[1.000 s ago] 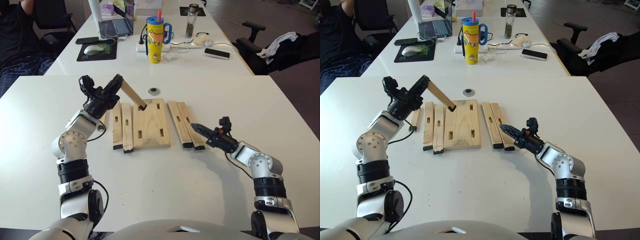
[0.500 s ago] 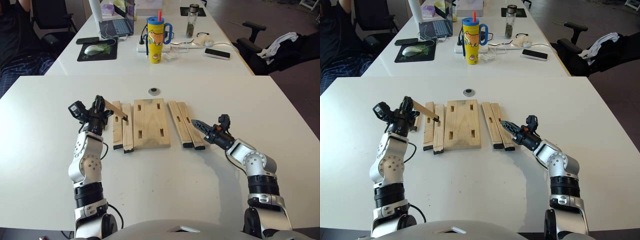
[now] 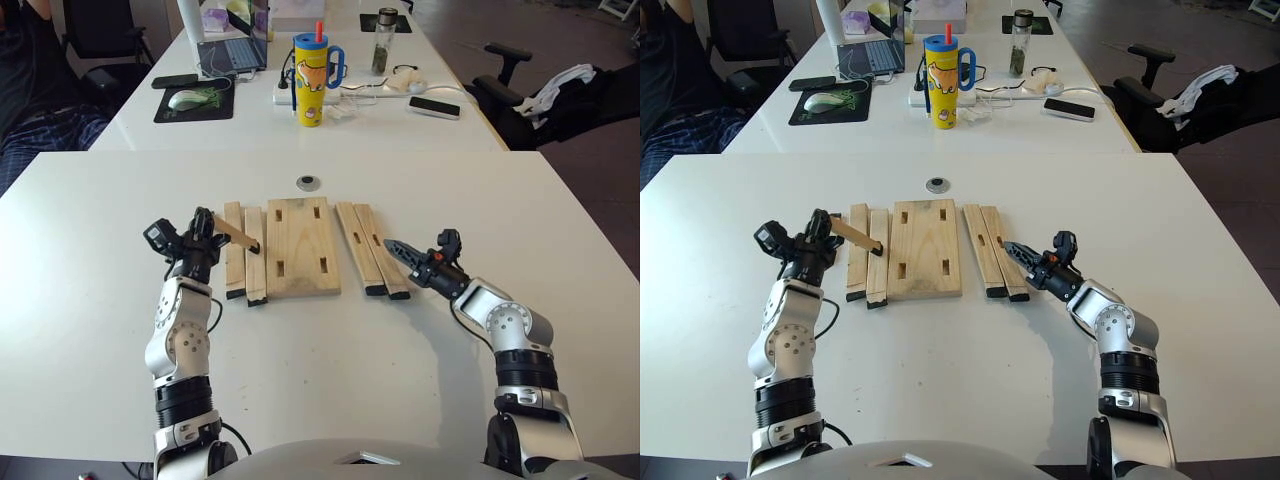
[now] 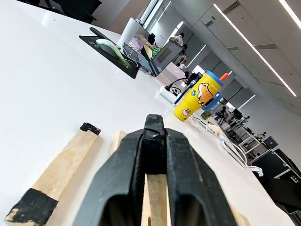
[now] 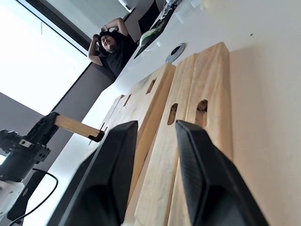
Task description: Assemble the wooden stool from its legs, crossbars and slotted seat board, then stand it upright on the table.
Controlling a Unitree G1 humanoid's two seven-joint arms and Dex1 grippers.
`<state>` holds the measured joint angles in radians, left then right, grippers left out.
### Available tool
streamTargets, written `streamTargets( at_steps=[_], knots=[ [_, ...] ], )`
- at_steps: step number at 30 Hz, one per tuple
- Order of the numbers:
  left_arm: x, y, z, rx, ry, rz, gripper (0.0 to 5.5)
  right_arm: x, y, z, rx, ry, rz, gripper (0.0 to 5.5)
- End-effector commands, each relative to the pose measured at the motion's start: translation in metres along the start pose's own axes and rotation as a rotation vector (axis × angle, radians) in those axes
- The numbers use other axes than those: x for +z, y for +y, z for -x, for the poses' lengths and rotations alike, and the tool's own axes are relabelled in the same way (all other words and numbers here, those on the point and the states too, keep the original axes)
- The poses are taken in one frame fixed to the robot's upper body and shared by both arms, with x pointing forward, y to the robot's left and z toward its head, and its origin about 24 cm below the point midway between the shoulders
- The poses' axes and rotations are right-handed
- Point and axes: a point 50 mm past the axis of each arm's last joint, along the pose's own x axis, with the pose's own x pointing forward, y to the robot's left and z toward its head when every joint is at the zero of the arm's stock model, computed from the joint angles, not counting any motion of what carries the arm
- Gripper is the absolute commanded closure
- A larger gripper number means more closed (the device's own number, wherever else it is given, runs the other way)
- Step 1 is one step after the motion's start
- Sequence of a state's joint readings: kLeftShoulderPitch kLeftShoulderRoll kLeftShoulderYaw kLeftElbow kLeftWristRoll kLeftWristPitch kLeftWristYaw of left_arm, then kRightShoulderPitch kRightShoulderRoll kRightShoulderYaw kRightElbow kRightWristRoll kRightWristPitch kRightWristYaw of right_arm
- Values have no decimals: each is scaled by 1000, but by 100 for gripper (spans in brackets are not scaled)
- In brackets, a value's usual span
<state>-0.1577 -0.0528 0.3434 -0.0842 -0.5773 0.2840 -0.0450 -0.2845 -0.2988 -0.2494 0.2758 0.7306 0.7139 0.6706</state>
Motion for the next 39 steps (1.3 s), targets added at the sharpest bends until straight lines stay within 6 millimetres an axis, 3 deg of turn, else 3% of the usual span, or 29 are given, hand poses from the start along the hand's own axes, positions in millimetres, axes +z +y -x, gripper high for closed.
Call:
streamTargets(
  at_steps=[1, 9, 15, 21, 25, 31, 39],
  knots=[
    [-1, 4, -8, 34, 3, -23, 505, 2, 1, -3, 1, 7, 12, 401],
    [0, 1, -10, 51, -4, -102, 505, 0, 4, -6, 4, 8, 5, 401],
    [-2, -8, -6, 70, 16, -329, 505, -3, 4, -6, -10, 8, 3, 401],
    [-25, -9, 2, 70, 142, -544, 505, -8, 7, -9, -21, 28, 2, 401],
    [-40, 1, 10, 84, 220, -617, 505, -12, 8, -10, -34, 47, 10, 401],
    [-56, -1, 13, -4, 267, -716, 505, -17, 7, -11, -55, 54, 12, 401],
    [-49, -2, 15, -117, 172, -746, 505, -15, 6, -12, -62, 41, 23, 401]
  ],
)
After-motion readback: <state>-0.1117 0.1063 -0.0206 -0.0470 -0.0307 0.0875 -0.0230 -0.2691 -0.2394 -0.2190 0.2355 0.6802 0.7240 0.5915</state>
